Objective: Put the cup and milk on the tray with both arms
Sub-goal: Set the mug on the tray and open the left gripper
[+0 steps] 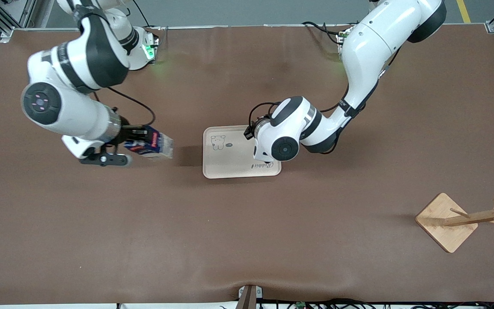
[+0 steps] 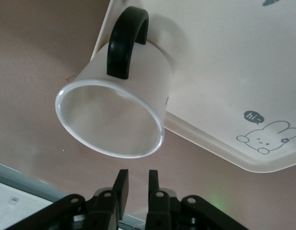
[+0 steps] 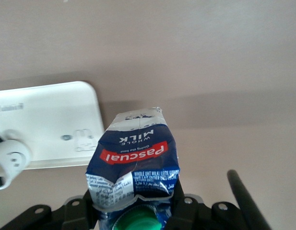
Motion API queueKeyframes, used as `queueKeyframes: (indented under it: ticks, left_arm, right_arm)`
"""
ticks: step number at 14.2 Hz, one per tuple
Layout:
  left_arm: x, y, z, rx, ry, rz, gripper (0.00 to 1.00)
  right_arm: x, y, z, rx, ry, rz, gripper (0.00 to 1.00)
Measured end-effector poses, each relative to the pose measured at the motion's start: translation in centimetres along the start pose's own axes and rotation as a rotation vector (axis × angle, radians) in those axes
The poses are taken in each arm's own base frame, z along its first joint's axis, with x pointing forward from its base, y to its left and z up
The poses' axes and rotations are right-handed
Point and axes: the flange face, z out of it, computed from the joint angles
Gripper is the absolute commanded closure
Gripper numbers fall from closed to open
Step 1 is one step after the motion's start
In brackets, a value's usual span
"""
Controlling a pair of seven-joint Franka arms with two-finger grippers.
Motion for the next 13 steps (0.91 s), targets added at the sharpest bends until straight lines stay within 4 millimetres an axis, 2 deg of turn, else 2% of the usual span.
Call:
queueKeyframes:
  ticks: [2,3,4,6,8,10,12,13]
  left_arm:
    - [-0.2,0.2,-1.2,-0.022,0.005,0.006,0.0]
    - [-0.5,0.3,-2.4,-0.04,0.013,0.011,0.0]
    - [-1.0,0.2,-4.0,-0.055,0.021,0.017,0.0]
    - [-1.7,-1.0,-8.7,-0.079,0.043,0.025,0.0]
    - [-1.3,-3.6,-15.1,-0.135,0.082,0.039,0.0]
    - [0.4,-7.9,-22.1,-0.203,0.158,0.058,0.0]
    - [2.8,-12.3,-27.0,-0.222,0.26,0.075,0.0]
    - [3.9,-13.9,-28.5,-0.209,0.312,0.071,0.0]
  right_arm:
    - [0.2,-3.4,1.0,0.004,-0.008,-0.011,1.0]
    - [0.2,-4.8,1.5,0.0,-0.01,-0.002,1.0]
    - [0.1,-6.1,2.2,-0.007,-0.016,0.012,1.0]
    - [-0.4,-8.7,4.1,-0.026,-0.034,0.03,1.0]
    - [-0.9,-11.3,5.8,-0.034,-0.051,0.044,1.0]
    - [-1.1,-13.3,7.2,-0.034,-0.066,0.041,1.0]
    - [-1.2,-14.6,8.4,-0.042,-0.074,0.027,1.0]
    - [-1.3,-15.1,8.9,-0.046,-0.076,0.02,1.0]
